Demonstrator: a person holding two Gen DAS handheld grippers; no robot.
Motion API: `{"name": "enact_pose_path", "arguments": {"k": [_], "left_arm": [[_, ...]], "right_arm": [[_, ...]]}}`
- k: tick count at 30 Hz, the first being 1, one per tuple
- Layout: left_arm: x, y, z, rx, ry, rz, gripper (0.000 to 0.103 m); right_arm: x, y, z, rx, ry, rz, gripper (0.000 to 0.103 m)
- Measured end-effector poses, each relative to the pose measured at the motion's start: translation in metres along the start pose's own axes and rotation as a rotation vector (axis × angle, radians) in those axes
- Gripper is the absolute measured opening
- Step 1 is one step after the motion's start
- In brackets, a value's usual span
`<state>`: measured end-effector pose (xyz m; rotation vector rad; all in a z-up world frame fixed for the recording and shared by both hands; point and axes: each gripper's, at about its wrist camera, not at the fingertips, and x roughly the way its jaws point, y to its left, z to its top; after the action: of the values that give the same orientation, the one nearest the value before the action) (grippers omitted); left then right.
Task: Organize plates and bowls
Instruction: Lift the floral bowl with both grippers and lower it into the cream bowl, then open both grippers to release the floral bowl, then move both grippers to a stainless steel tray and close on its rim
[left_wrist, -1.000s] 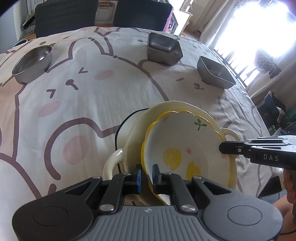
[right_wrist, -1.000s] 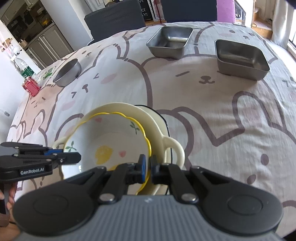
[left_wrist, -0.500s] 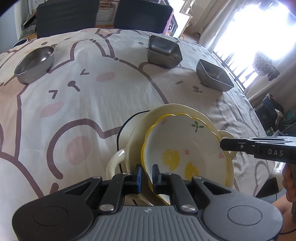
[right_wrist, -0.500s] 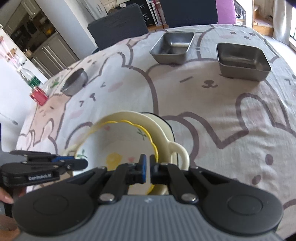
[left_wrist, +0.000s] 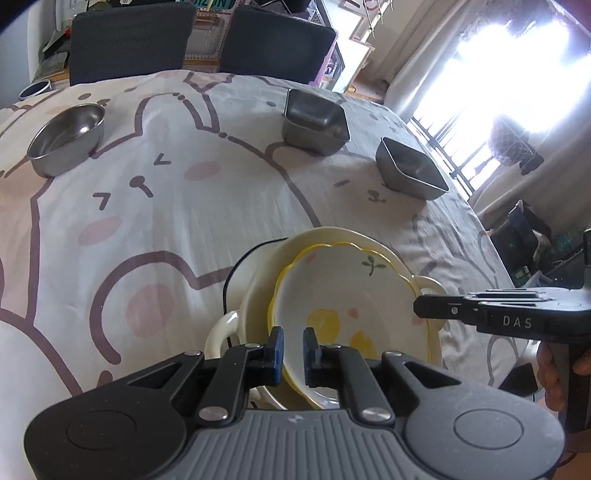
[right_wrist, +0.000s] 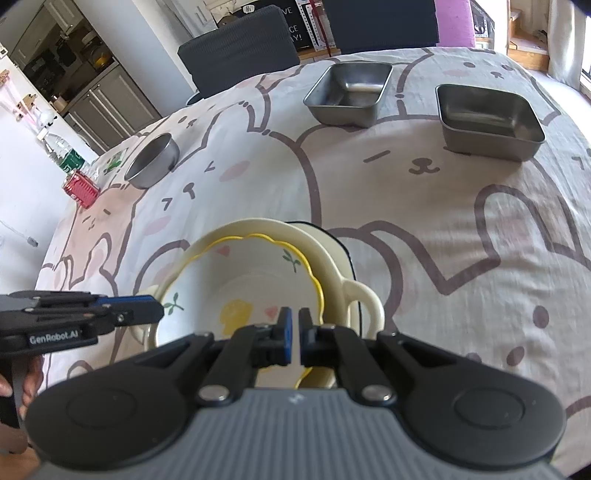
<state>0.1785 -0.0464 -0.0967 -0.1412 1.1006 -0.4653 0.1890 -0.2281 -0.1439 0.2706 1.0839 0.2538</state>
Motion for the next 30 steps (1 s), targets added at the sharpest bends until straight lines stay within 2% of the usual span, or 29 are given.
{"name": "enact_pose_path", "arguments": {"k": [9, 11, 13, 14, 15, 16, 17, 18, 19, 21, 24, 30], "left_arm": [[-0.004, 0.003, 0.000, -0.003, -0.002, 0.001, 0.013], [-0.006, 0.002, 0.001, 0.001, -0.007, 0.003, 0.017], [-0.009, 0.002, 0.002, 0.003, -0.017, 0.007, 0.034], [-0.011, 0.001, 0.003, 0.008, -0.025, 0.010, 0.040], [-0.012, 0.000, 0.004, 0.014, -0.037, 0.013, 0.052], [-0.014, -0.001, 0.005, 0.019, -0.045, 0.015, 0.062], [-0.015, -0.003, 0.008, 0.027, -0.053, 0.013, 0.067], [-0.015, -0.005, 0.010, 0.034, -0.062, 0.013, 0.077], [-0.015, -0.007, 0.013, 0.042, -0.072, 0.015, 0.088], [-0.015, -0.012, 0.021, 0.064, -0.095, 0.023, 0.099], [-0.012, -0.024, 0.036, 0.109, -0.133, 0.031, 0.103], [0.010, -0.057, 0.073, 0.176, -0.166, 0.023, 0.103]], "right_arm": [[-0.006, 0.002, -0.003, -0.009, -0.014, 0.010, 0.009], [-0.009, 0.003, -0.003, -0.022, -0.020, 0.004, 0.012], [-0.011, 0.003, -0.004, -0.027, -0.030, 0.004, 0.024], [-0.013, 0.002, -0.003, -0.027, -0.039, 0.007, 0.036], [-0.016, 0.001, -0.003, -0.030, -0.053, 0.006, 0.050], [-0.019, 0.000, -0.002, -0.035, -0.072, -0.004, 0.056], [-0.022, -0.002, 0.000, -0.037, -0.090, -0.021, 0.067], [-0.026, -0.004, 0.001, -0.036, -0.115, -0.048, 0.077], [-0.031, -0.007, 0.002, -0.030, -0.145, -0.074, 0.081], [-0.039, -0.017, 0.006, -0.005, -0.204, -0.118, 0.097], [-0.049, -0.033, 0.014, 0.045, -0.275, -0.158, 0.102], [-0.056, -0.072, 0.037, 0.080, -0.337, -0.224, 0.102]]}}
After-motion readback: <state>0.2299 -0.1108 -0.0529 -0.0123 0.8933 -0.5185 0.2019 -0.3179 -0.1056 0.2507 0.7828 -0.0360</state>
